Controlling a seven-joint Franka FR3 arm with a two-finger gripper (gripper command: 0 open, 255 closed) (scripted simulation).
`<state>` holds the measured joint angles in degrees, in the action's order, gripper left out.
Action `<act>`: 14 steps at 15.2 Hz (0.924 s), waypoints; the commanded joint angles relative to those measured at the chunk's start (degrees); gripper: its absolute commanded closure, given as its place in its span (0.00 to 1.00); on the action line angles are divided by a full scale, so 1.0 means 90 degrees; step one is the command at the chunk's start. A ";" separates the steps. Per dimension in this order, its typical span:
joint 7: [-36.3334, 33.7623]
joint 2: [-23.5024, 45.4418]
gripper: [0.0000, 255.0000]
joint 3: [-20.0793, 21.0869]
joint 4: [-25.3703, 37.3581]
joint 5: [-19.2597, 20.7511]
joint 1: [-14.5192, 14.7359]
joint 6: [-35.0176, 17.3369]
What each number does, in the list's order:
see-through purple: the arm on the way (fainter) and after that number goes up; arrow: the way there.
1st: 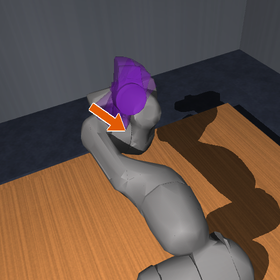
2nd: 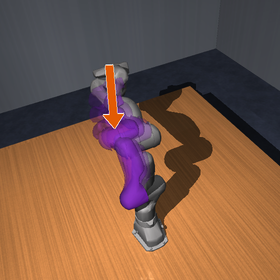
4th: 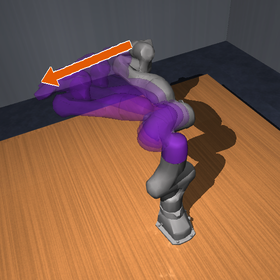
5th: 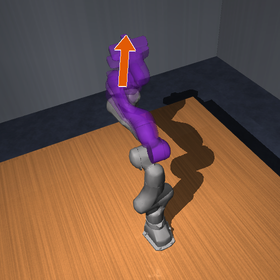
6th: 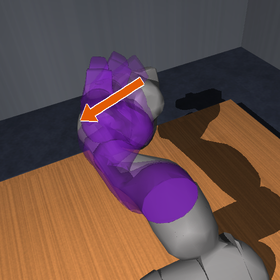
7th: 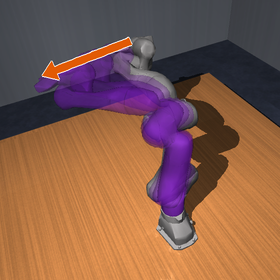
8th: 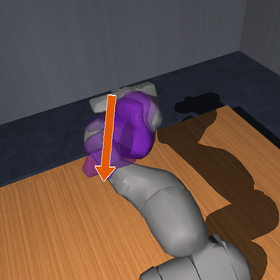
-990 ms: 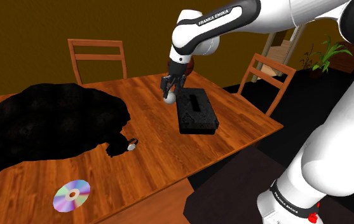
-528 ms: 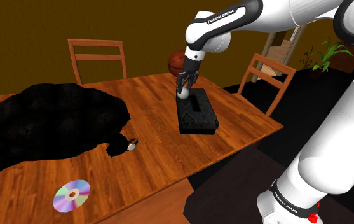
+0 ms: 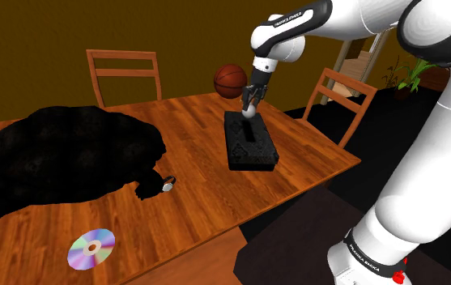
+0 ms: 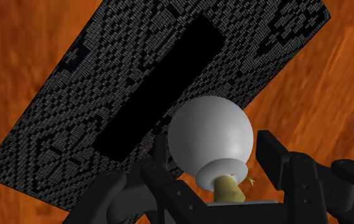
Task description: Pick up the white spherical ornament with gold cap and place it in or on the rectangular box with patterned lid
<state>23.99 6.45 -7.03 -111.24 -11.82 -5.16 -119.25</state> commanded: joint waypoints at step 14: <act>0.0611 0.0674 1.00 -0.0100 -0.0241 -0.0258 -0.0214 -0.0823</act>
<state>29.23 12.05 -7.94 -113.29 -13.96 -7.03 -126.06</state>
